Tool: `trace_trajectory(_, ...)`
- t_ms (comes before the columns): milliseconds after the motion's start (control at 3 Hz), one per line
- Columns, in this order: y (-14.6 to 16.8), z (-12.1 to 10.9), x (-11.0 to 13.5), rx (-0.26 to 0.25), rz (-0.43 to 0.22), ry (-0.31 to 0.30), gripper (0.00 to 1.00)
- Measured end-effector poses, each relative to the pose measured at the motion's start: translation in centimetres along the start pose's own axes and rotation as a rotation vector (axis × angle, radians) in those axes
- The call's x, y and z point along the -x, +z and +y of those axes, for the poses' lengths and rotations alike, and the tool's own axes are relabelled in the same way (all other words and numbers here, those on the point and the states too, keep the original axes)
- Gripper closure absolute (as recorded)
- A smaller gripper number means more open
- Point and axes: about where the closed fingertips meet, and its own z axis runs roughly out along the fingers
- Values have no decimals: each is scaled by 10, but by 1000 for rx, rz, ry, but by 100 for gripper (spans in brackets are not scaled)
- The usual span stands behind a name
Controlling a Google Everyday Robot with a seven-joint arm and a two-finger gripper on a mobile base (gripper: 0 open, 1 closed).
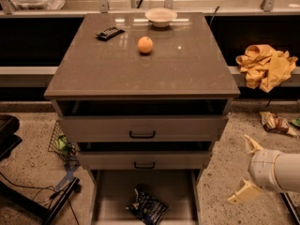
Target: Pick blue chip bag from bottom drawer and place on counter
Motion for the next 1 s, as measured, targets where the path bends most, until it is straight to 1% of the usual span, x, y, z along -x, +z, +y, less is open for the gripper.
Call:
trace_trajectory(333,-1,-1,1,-6,2,1,0)
trace_trajectory(667,15,7,2,-5,3,10,0)
trace_trajectory(1000,70,40,-2,18,-41,66,0)
